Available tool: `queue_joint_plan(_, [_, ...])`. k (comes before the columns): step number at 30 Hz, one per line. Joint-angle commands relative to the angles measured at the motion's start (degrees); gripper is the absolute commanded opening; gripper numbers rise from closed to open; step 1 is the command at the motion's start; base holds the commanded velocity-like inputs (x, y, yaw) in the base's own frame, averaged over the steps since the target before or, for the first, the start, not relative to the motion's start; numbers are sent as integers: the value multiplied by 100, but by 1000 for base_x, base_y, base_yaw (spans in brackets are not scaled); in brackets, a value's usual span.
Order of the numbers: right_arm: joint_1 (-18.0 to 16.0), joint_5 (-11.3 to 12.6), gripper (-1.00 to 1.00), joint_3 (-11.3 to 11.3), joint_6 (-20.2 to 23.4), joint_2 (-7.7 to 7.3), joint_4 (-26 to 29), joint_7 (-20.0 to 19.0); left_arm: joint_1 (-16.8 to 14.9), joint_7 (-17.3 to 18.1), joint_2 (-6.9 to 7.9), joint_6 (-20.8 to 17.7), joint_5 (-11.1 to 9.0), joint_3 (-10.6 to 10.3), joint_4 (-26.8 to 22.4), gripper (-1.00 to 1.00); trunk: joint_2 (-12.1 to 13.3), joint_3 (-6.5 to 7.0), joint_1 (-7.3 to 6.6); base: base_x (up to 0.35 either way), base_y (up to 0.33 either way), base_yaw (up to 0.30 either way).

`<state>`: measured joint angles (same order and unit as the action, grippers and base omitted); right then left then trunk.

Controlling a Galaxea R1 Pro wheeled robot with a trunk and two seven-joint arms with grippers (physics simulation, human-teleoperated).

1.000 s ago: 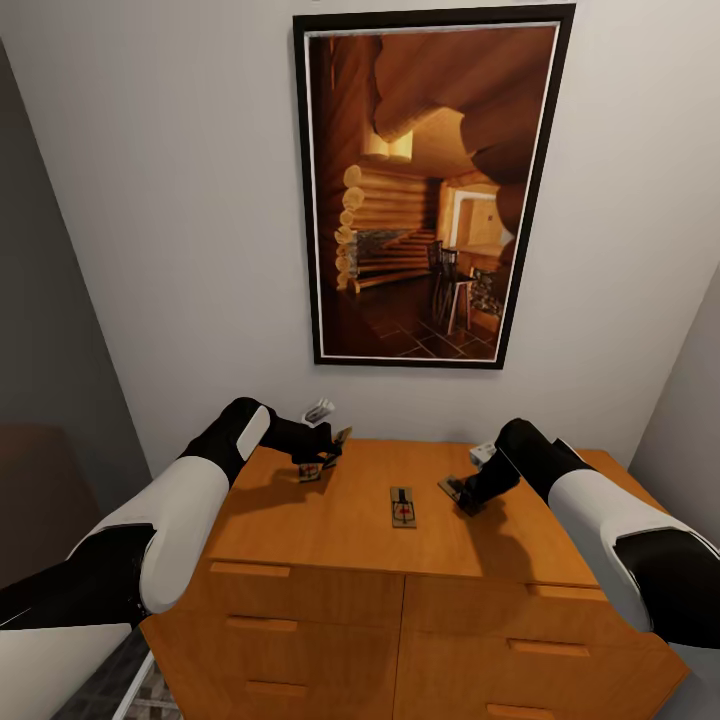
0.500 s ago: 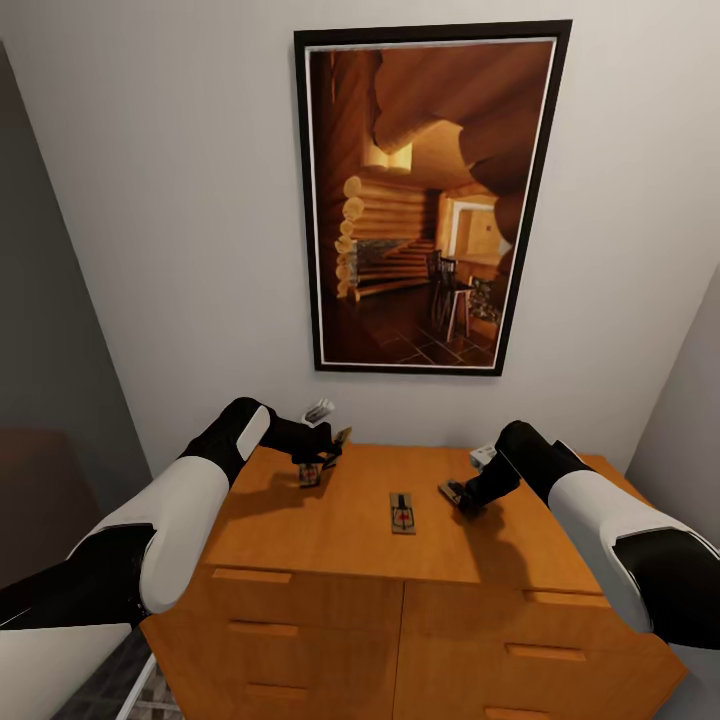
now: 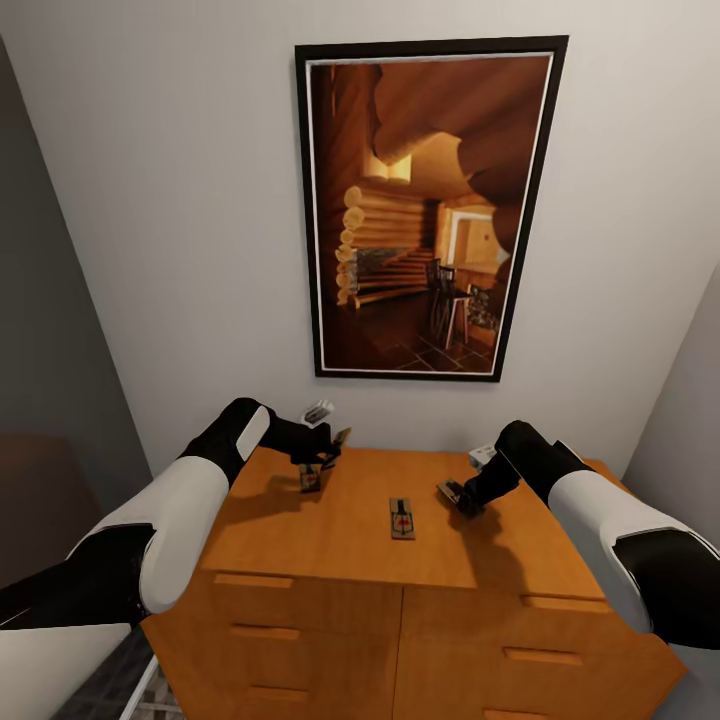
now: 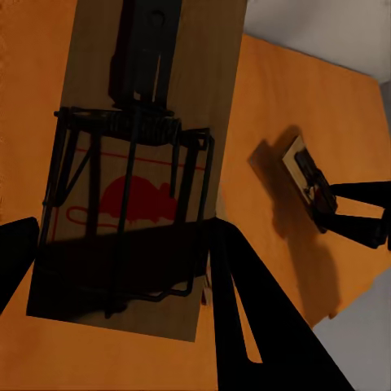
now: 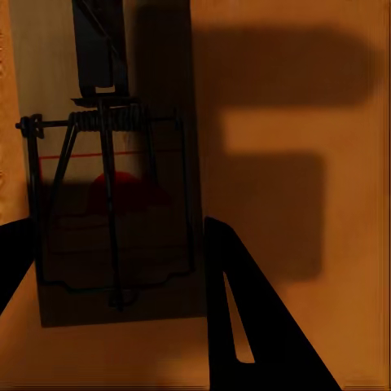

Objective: Take the four mousetraps from the cabinet in the bathroom and place them on the bathroom floor. Make sure all four end up on the same floor surface, and ensure that at least two of them are either under or directly next to the same bathroom sink.

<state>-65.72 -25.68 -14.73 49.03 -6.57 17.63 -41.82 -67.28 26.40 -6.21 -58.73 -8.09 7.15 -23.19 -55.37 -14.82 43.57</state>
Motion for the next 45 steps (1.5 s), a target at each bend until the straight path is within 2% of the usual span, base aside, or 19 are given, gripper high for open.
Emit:
queue_joint_plan(1, [-3,-44,-100,-7,19,-2,11,-50,-4,-13,-2,-35,9,30,-4,-100,36,10,-22,0,0,0])
queue_joint_plan(12, [-2,-42,-100,9,25,-2,24,-53,-4,-29,6,-33,165,-29,-1,-100,477,208,-263,0,0,0])
queue_joint_plan(13, [-2,-42,-100,7,27,-2,28,-48,-4,-31,6,-30,281,-47,5,-100,518,226,-285,0,0,0])
queue_joint_plan(16, [-2,-38,-100,6,29,-2,29,-47,-4,-35,6,-27,450,-53,11,-100,638,279,-351,0,0,0])
queue_joint_plan(17, [-2,-34,-100,26,40,-2,40,-46,-4,-37,2,-25,745,-55,22,-100,678,297,-373,0,0,0])
queue_joint_plan(19, [-2,-34,-100,33,43,-2,43,-46,-4,-38,0,-24,820,-56,24,-100,758,333,-417,0,0,0])
queue_joint_plan(30, [-2,-33,-100,48,35,-2,47,-37,-13,-46,22,-18,990,-56,33,-100,1199,573,-659,-2,0,0])
queue_joint_plan(38, [-2,-33,-100,58,29,-2,49,-35,-13,-47,32,-16,1352,-56,112,-100,1520,773,-834,-198,0,0])
queue_joint_plan(45, [-2,-26,-100,58,34,-2,47,-24,-13,-53,38,-3,1396,-56,189,-100,1801,907,-988,-95,0,0])
